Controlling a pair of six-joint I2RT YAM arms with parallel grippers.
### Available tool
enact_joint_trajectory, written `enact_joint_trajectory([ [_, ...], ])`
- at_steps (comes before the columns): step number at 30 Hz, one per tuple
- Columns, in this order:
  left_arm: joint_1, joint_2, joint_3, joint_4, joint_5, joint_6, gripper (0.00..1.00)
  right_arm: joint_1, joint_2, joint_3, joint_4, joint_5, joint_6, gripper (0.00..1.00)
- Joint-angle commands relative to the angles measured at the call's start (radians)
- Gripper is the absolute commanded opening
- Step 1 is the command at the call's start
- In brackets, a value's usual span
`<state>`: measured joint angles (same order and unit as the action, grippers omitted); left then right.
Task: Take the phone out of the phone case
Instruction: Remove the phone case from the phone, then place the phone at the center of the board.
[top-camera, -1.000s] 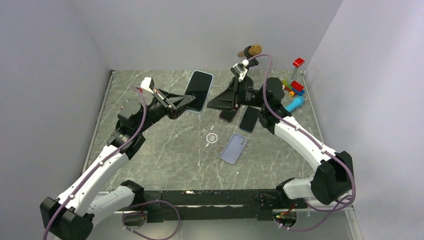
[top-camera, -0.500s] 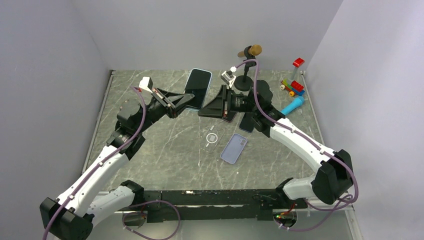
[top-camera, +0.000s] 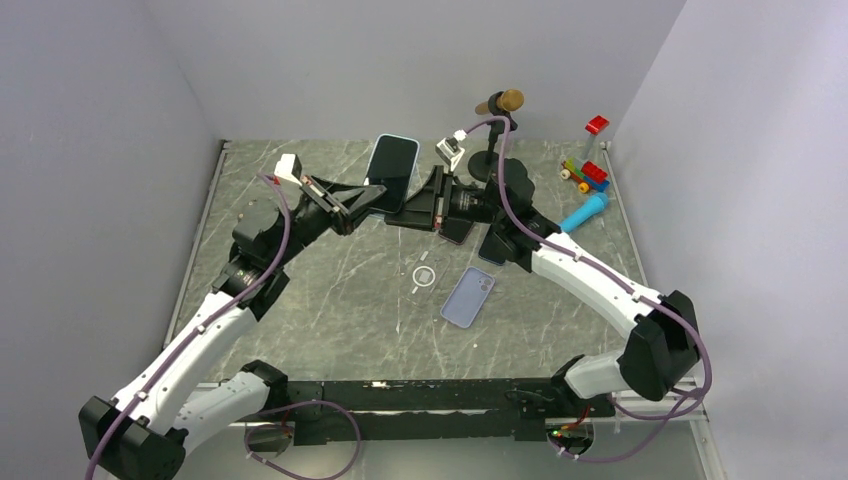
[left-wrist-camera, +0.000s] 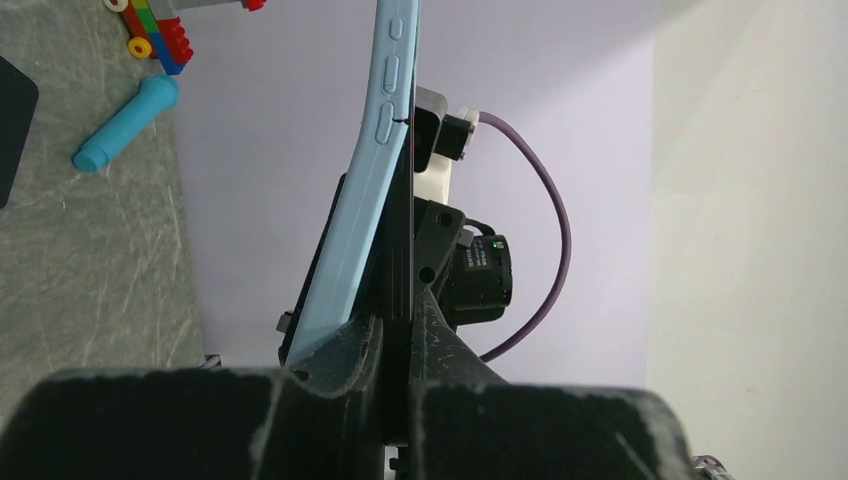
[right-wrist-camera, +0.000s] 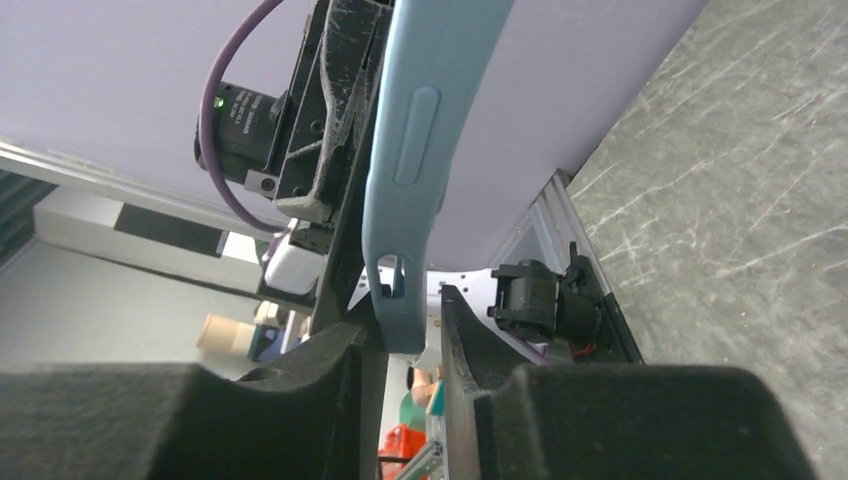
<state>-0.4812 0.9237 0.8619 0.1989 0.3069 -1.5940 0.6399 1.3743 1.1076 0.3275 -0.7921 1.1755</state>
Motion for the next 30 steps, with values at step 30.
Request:
enact_joint_trajectory([
  [30, 0.029, 0.275, 0.081, -0.183, 0.150, 0.689, 0.00, -0.284, -0.322, -0.092, -1.075, 0.680, -0.597, 0.00],
])
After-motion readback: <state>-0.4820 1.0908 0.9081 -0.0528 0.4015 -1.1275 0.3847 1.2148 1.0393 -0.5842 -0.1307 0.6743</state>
